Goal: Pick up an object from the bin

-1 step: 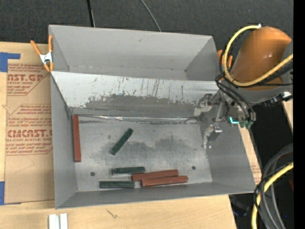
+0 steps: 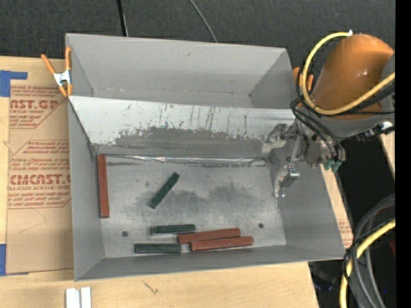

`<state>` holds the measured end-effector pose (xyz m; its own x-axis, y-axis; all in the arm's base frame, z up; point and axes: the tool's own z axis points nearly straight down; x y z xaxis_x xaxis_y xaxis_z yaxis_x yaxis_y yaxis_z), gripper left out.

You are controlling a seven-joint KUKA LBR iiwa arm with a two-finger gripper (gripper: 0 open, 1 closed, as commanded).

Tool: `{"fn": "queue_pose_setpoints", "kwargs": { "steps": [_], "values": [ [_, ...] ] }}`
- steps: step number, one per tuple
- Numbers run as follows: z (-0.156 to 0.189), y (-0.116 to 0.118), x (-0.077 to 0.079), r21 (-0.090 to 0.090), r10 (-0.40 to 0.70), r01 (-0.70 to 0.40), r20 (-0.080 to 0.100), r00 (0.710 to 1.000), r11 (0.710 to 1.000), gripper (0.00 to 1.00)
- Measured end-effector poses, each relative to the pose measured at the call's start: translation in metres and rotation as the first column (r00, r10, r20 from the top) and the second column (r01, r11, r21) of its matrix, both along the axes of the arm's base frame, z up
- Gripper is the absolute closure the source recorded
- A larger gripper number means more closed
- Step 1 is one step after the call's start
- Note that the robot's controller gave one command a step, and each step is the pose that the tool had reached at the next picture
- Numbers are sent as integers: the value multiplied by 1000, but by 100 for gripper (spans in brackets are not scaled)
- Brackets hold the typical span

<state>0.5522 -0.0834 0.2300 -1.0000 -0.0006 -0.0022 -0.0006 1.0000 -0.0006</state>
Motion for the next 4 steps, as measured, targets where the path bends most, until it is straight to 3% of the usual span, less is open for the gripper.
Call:
{"fn": "queue_pose_setpoints", "kwargs": {
  "steps": [1,2,3,4],
  "values": [
    [-67,23,18,1,-86,86,5,996,996,0],
    [-72,74,-57,1,21,-21,-4,1000,1000,0],
    [-108,105,-31,2,-116,116,0,993,993,0],
    [-154,105,-64,3,71,-71,12,997,997,0]
  ]
}}
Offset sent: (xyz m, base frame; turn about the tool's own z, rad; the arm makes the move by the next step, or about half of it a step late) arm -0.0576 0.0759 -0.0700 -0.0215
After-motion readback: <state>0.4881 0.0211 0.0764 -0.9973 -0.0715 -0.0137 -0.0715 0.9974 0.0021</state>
